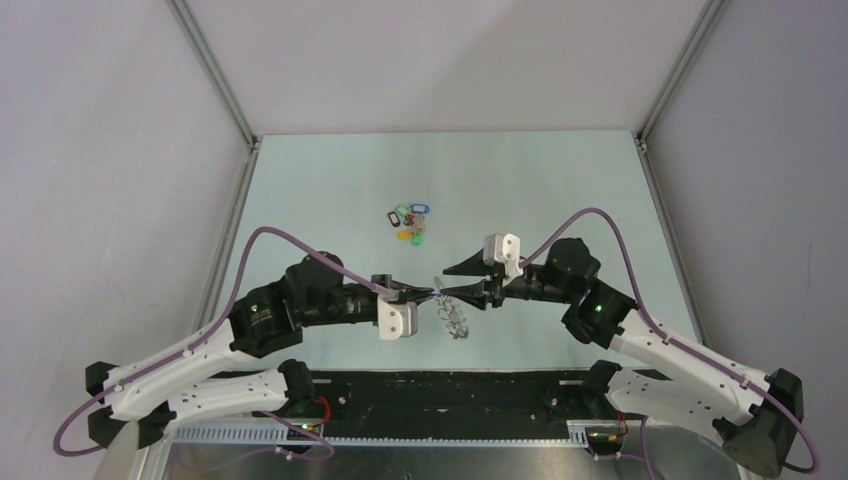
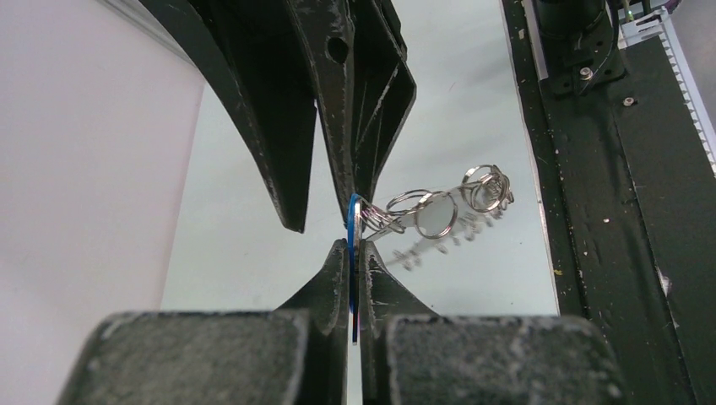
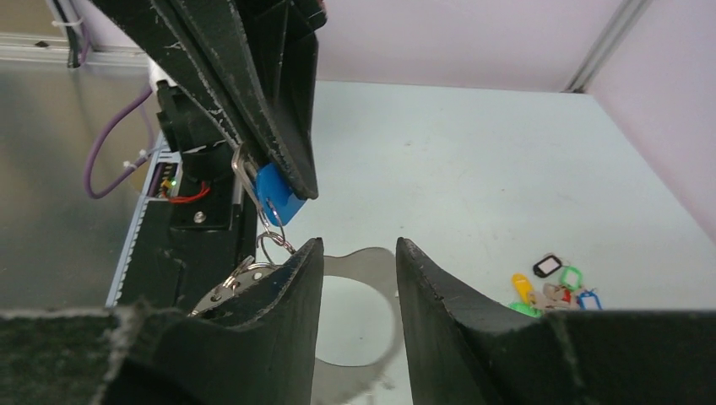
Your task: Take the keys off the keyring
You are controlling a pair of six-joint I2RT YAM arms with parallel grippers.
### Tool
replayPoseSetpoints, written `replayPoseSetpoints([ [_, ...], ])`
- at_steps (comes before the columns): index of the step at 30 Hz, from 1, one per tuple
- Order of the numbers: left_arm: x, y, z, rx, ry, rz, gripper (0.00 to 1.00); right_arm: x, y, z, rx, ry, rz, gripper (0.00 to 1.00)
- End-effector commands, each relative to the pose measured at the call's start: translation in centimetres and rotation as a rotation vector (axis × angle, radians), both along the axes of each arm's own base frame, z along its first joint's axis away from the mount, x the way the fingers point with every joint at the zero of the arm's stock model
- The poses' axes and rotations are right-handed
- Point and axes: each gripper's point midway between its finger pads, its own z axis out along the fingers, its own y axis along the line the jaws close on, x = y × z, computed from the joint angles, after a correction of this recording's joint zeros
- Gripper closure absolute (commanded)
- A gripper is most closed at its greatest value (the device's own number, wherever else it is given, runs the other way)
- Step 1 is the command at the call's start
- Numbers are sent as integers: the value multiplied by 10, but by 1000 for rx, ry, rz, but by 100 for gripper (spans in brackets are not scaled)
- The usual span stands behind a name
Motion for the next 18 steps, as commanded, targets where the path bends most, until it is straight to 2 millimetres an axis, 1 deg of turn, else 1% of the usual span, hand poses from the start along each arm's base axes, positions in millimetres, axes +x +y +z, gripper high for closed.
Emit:
replayPoseSetpoints([
  [1, 0, -1, 28, -86, -39, -4, 100, -14, 3, 24, 39, -14, 85, 59],
  [14, 2, 1, 29, -89, -40, 4, 100, -29, -1, 19, 19, 11, 142, 61],
  [18, 0, 0, 29, -90, -39, -7, 100, -33, -2, 23, 28, 14, 158, 62],
])
